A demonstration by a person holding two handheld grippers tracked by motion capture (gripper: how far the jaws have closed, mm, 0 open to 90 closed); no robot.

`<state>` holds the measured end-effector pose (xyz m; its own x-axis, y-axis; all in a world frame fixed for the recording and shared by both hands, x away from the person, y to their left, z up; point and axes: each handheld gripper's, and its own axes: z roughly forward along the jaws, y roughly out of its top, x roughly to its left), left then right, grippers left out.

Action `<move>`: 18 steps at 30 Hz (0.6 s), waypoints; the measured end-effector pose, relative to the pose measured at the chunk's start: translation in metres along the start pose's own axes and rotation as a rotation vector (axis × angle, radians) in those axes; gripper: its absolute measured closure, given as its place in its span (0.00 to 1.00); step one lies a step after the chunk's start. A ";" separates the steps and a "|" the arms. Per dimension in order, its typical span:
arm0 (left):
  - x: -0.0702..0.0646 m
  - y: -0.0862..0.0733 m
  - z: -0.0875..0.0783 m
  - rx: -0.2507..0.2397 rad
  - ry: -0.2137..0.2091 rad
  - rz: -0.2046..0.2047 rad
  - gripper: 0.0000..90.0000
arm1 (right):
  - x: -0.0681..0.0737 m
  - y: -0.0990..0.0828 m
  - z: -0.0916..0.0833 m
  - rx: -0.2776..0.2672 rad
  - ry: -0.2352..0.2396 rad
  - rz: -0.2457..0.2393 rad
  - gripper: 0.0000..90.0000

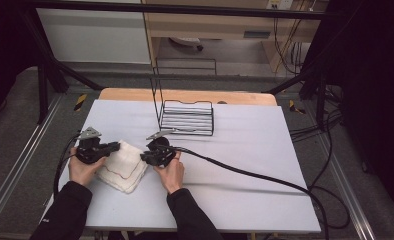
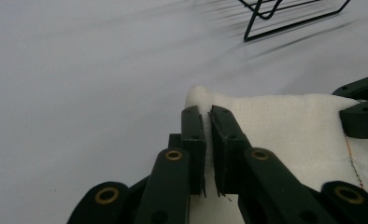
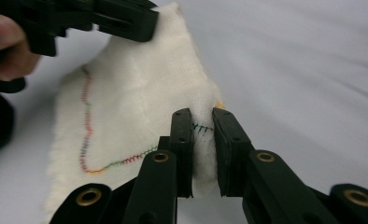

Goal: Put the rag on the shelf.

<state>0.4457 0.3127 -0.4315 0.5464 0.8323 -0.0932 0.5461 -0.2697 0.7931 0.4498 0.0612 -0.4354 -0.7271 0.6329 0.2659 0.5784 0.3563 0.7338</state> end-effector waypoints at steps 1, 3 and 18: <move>0.000 -0.001 0.003 0.005 0.013 -0.001 0.94 | -0.003 -0.002 0.005 0.001 -0.013 0.004 0.88; 0.003 -0.003 0.006 0.008 0.034 -0.003 0.94 | -0.007 -0.007 0.017 -0.015 -0.013 0.030 0.86; 0.008 -0.010 0.002 -0.030 0.031 -0.008 0.94 | -0.011 -0.011 0.022 -0.060 -0.069 0.082 0.63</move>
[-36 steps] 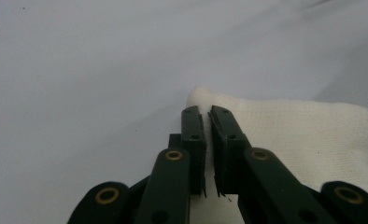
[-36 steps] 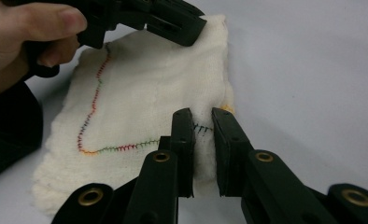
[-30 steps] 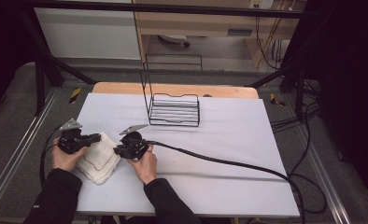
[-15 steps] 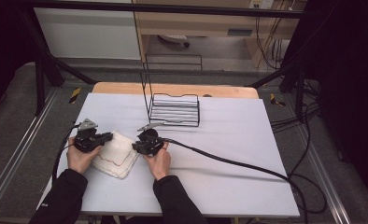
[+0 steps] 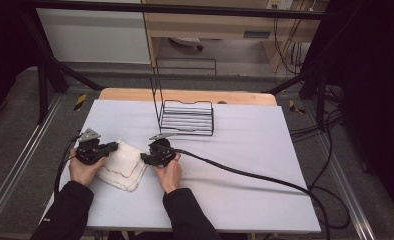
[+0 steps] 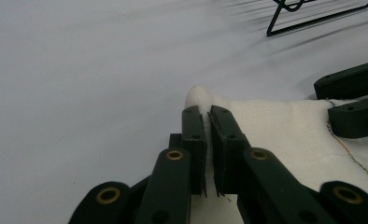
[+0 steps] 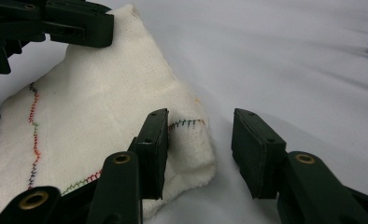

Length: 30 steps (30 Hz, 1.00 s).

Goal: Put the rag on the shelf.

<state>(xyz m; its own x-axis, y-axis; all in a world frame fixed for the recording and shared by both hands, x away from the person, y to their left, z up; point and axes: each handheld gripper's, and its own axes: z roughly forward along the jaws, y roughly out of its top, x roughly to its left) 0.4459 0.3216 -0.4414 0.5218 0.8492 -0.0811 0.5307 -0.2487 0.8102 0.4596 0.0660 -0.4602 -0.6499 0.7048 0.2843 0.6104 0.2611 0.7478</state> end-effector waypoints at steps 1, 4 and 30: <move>0.000 0.000 0.000 -0.001 0.001 -0.002 0.94 | 0.000 0.000 0.000 0.000 0.005 0.006 0.66; -0.001 -0.001 0.001 0.005 0.006 0.008 0.94 | 0.003 0.000 0.004 0.002 0.034 0.021 0.77; -0.031 0.020 -0.044 -0.299 0.017 0.046 0.94 | 0.025 0.023 -0.072 -0.297 0.042 -0.185 0.92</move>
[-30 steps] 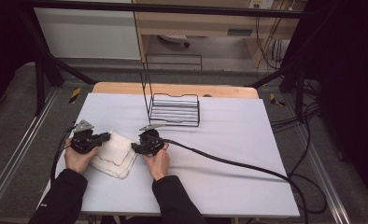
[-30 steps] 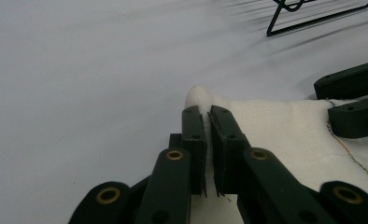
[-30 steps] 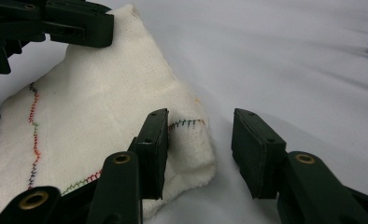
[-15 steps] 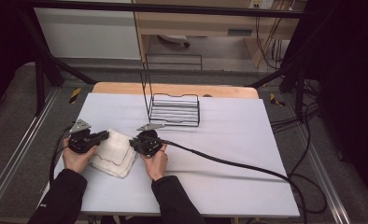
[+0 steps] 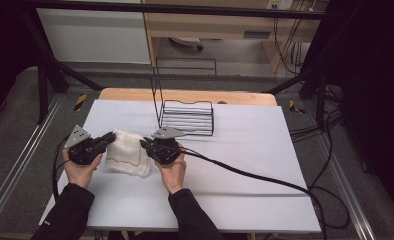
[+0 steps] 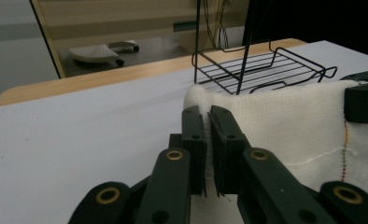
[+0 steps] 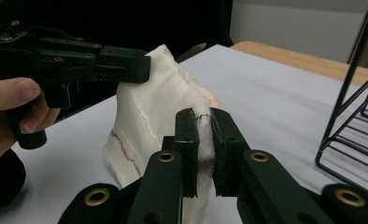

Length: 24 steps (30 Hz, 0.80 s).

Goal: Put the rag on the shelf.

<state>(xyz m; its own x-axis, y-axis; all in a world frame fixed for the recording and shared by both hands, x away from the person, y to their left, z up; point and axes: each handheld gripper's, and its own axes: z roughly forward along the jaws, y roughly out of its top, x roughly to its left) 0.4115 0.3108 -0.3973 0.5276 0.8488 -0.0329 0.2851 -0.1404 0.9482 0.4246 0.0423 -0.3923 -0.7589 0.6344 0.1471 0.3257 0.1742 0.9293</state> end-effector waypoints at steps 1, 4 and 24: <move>-0.002 0.001 -0.001 -0.007 0.007 0.011 0.94 | -0.001 0.000 -0.003 -0.008 -0.003 -0.010 0.92; -0.010 0.005 -0.002 -0.039 0.003 0.021 0.94 | -0.002 0.001 -0.008 -0.026 -0.005 -0.018 0.92; -0.054 0.024 -0.008 -0.238 0.010 0.043 0.94 | -0.011 0.015 -0.062 -0.170 -0.019 -0.118 0.92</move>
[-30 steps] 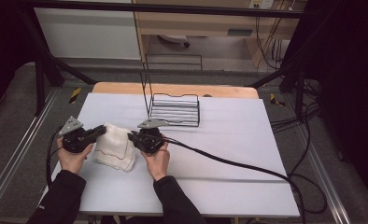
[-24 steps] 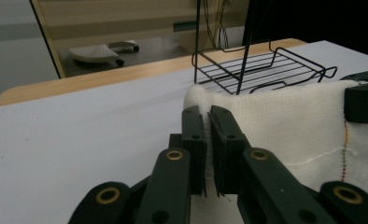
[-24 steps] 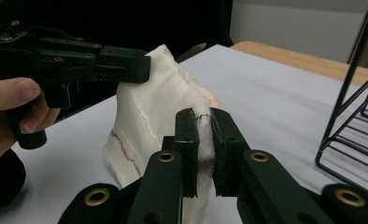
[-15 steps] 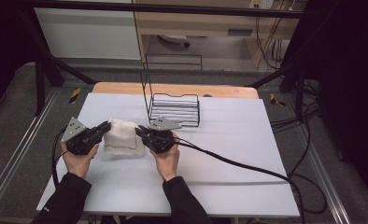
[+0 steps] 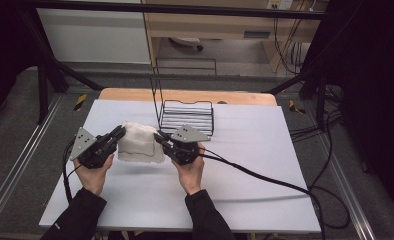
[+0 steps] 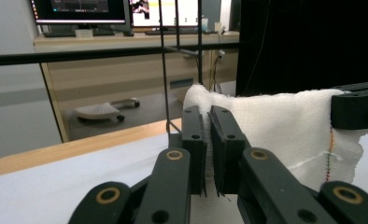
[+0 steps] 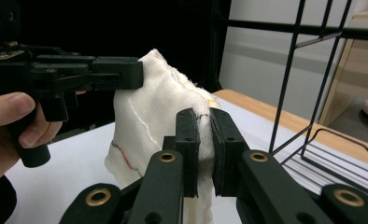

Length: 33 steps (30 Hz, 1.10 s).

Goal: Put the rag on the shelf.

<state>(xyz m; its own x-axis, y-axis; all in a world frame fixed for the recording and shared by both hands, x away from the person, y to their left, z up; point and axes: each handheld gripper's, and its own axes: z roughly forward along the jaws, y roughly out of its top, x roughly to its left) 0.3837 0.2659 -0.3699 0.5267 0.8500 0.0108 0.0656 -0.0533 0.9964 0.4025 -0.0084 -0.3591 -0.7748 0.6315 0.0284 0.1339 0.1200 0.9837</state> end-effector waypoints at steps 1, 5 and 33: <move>-0.001 0.001 0.000 -0.006 -0.004 0.001 0.94 | 0.000 0.000 0.000 0.000 0.000 0.000 0.92; -0.007 0.006 0.002 -0.034 -0.011 0.002 0.94 | -0.002 0.006 -0.011 -0.032 -0.013 -0.025 0.93; -0.044 0.055 0.036 -0.174 -0.043 0.024 0.94 | -0.023 0.039 -0.057 -0.169 -0.108 -0.076 0.93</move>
<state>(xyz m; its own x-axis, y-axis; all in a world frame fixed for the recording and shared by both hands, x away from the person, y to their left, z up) 0.3950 0.2069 -0.3189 0.5622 0.8263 0.0345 -0.0929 0.0217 0.9954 0.3907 -0.0619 -0.3110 -0.7068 0.7051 -0.0575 -0.0354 0.0460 0.9983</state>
